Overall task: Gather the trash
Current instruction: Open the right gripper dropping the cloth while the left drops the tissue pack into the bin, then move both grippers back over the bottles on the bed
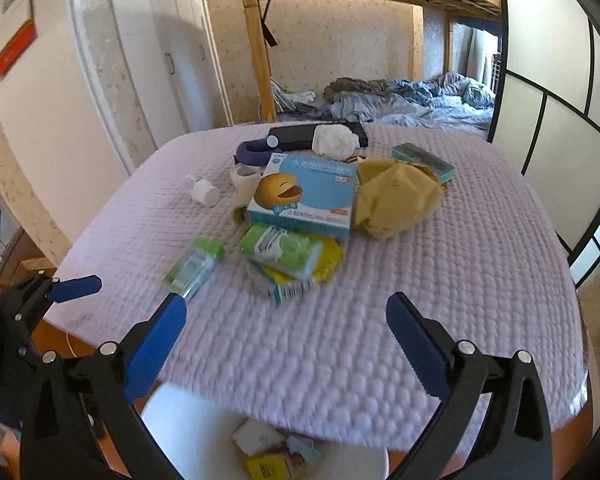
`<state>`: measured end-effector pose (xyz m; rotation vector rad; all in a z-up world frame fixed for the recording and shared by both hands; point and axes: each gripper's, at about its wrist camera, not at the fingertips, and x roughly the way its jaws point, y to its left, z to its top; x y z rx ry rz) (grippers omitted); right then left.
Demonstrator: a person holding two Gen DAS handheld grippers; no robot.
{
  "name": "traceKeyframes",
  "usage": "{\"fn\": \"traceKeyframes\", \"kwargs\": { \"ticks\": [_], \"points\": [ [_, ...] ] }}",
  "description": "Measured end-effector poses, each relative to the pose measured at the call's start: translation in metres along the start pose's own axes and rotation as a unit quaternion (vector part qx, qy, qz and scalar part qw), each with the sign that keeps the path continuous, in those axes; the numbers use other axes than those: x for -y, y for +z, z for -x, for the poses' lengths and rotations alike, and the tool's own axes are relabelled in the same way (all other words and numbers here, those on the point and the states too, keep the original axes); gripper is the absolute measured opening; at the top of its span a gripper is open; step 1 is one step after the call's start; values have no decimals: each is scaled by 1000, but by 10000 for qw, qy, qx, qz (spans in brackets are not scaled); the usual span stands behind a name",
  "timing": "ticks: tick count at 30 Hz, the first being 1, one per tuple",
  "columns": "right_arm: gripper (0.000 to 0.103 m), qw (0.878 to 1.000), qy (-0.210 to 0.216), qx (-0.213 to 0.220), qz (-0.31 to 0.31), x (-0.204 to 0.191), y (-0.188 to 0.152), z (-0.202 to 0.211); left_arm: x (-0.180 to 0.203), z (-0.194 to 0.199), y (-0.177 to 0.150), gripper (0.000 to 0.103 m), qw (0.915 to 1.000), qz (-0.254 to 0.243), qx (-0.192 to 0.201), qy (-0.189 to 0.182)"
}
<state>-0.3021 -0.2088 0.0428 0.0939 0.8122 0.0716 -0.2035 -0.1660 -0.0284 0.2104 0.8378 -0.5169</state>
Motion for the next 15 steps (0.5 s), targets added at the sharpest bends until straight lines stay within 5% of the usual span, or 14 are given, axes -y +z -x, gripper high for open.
{"fn": "traceKeyframes", "kwargs": {
  "ticks": [11, 15],
  "points": [
    [97, 9985, -257, -171, -443, -9, 19, -55, -14, -27, 20, 82, 9999, 74, -128, -86],
    [90, 9985, -393, -181, -348, -14, 23, -69, -18, -30, 24, 79, 9998, 98, -98, -134]
  ]
}}
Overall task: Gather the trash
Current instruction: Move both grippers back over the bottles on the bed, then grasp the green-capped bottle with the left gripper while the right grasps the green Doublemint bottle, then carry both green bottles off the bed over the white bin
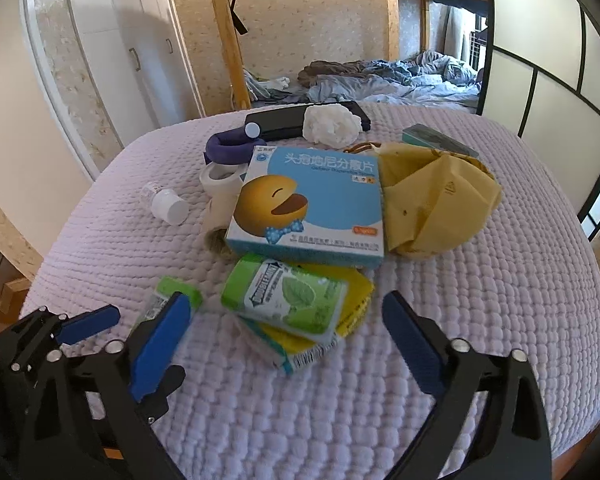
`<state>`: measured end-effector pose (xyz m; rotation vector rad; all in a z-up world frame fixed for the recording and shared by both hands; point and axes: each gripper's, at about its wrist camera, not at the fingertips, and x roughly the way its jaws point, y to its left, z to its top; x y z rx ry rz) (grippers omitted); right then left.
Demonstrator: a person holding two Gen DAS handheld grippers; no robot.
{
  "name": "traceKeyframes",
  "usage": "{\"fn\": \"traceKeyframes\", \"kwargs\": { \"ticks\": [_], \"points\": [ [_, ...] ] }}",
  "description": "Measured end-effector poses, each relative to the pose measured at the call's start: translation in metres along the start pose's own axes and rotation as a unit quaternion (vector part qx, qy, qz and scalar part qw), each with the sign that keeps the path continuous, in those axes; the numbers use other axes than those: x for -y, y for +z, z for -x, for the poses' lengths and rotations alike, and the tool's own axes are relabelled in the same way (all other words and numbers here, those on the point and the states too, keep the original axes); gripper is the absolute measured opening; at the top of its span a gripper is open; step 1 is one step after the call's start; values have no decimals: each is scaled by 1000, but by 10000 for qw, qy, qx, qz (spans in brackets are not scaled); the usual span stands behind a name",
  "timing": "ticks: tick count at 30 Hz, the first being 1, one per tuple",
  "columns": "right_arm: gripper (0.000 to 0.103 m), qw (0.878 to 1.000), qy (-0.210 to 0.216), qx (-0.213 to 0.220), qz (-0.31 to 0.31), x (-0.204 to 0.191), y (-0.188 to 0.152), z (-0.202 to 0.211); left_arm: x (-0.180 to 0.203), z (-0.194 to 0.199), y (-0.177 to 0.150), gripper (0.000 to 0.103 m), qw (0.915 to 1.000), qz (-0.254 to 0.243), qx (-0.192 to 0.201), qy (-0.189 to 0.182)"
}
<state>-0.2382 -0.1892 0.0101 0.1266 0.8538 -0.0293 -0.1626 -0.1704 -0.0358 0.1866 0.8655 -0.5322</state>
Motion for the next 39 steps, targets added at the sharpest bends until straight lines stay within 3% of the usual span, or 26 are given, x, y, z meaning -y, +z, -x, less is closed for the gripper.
{"fn": "traceKeyframes", "kwargs": {
  "ticks": [9, 19, 39],
  "points": [
    [70, 9996, -166, 52, 237, -6, 1, -16, 0, -6, 9, 69, 9996, -281, 60, -37],
    [70, 9999, 52, 86, 32, 6, -6, -2, -10, -1, 13, 40, 9996, -220, 106, -124],
    [70, 9962, 555, -81, -659, 37, -25, 30, -24, 16, 10, 40, 9990, 207, -60, -385]
  ]
}}
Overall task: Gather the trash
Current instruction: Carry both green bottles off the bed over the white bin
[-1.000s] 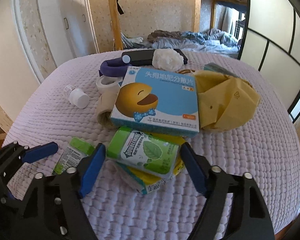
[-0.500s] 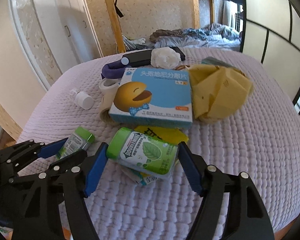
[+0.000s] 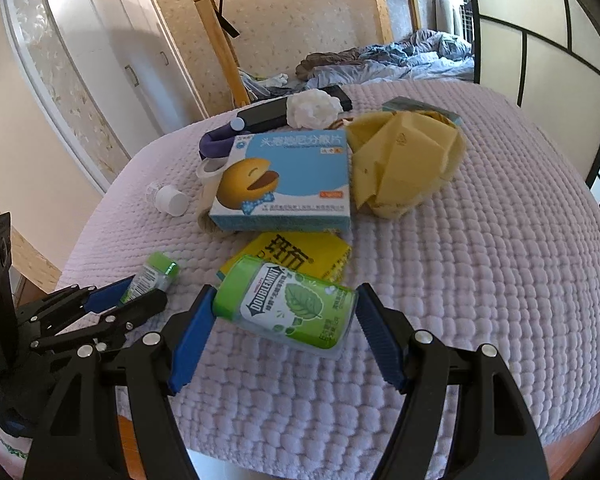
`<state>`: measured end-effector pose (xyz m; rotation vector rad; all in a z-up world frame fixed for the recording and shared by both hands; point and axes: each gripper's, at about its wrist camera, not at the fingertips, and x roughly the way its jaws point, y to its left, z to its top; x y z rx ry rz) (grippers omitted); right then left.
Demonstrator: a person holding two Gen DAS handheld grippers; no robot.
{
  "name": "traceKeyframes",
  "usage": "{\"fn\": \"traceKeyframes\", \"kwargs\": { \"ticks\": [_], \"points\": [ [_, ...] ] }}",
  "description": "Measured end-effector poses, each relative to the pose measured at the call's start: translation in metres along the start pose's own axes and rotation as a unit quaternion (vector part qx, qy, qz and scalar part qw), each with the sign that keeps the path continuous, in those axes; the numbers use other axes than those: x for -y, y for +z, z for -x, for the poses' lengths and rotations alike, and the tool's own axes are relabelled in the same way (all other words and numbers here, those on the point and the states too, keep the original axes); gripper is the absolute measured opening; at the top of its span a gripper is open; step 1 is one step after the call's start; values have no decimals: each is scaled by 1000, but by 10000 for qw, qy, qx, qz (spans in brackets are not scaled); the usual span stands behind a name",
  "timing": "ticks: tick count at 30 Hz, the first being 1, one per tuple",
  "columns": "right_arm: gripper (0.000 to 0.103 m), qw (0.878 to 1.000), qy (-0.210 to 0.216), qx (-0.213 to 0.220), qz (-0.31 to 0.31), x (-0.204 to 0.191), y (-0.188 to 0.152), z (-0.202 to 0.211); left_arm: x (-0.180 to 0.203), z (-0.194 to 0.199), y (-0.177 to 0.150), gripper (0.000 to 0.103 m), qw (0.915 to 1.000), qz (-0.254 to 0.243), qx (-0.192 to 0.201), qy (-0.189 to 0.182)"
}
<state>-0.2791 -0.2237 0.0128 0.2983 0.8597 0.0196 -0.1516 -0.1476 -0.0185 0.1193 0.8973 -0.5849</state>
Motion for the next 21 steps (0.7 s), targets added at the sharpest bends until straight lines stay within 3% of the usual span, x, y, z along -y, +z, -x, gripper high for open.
{"fn": "traceKeyframes", "kwargs": {
  "ticks": [21],
  "points": [
    [70, 9998, 139, -77, 154, 18, -22, 42, 20, 28, -18, 40, 9999, 92, -52, -55]
  ]
}}
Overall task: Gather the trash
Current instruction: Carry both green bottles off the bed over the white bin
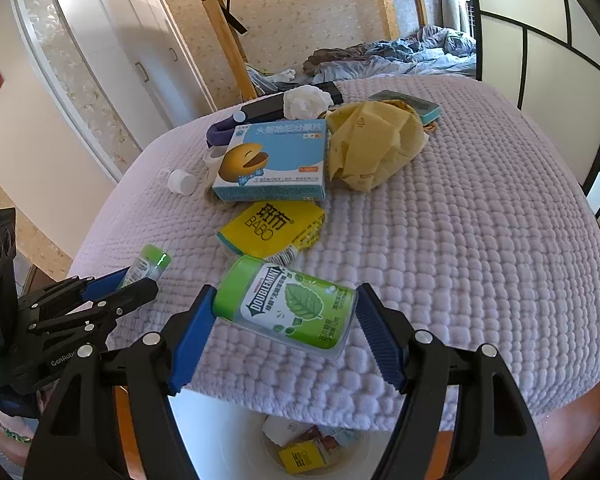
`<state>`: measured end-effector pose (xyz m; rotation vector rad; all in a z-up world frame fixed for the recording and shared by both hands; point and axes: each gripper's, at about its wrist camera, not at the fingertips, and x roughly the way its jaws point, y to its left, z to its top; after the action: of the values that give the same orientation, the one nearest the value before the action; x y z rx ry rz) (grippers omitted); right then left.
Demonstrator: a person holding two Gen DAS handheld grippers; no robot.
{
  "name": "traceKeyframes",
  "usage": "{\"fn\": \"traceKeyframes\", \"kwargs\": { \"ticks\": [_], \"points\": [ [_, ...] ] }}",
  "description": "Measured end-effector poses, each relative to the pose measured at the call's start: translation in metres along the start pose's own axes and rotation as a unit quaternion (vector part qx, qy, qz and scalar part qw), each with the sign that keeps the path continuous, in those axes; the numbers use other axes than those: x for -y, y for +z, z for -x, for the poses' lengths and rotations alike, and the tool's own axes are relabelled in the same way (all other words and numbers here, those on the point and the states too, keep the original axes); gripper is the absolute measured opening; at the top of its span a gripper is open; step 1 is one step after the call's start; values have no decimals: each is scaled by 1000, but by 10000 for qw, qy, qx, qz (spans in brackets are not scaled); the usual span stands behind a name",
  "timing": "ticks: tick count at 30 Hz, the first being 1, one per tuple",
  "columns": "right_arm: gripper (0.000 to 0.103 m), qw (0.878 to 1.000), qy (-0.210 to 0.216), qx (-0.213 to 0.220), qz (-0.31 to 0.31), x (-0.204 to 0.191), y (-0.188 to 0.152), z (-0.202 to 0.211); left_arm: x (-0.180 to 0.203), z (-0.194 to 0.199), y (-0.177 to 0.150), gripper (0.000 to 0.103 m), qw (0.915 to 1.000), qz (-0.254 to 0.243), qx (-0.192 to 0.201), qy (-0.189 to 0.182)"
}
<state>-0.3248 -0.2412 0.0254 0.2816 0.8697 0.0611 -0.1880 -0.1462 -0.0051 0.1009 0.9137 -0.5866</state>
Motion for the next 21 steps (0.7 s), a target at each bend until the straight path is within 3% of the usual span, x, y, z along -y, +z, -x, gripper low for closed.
{"fn": "traceKeyframes", "kwargs": {
  "ticks": [21],
  "points": [
    [70, 9992, 187, -165, 310, 2, -38, 32, 26, 32, -37, 40, 9999, -44, -119, -100]
  ]
}}
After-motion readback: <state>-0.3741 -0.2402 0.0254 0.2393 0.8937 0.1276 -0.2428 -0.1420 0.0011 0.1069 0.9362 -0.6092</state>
